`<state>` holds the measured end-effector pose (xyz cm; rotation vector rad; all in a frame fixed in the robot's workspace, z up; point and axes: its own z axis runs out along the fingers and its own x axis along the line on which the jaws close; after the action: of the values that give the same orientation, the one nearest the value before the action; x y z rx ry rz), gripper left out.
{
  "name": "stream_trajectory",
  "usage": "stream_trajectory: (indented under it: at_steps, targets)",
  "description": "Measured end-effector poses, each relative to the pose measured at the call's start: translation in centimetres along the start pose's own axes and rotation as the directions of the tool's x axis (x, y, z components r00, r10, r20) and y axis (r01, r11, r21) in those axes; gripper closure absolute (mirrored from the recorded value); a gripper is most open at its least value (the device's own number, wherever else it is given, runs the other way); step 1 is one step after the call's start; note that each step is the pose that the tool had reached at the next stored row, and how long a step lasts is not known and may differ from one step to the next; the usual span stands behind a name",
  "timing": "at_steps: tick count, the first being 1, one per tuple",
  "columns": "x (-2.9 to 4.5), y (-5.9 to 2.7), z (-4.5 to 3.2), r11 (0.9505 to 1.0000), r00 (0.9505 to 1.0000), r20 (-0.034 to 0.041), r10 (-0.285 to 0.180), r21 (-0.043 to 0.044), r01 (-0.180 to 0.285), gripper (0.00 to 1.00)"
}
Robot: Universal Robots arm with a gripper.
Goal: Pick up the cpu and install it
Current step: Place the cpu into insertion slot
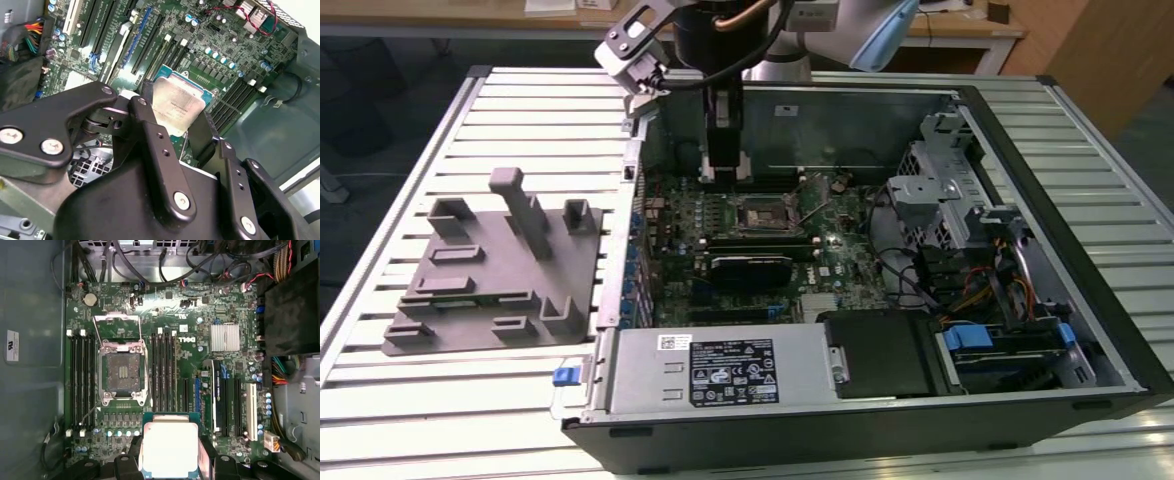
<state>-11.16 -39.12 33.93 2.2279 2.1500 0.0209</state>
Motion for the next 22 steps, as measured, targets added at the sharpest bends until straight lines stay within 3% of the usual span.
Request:
stream_trajectory:
  at_steps: [8, 22]
  targets:
    - [0.05, 0.00, 0.37, 1.0000, 1.0000, 0.0001, 0.000, 0.0000, 0.000, 0.47]
    - [1.71, 1.10, 2.23, 1.0000, 1.0000, 0.0002, -0.002, -0.0003, 0.002, 0.47]
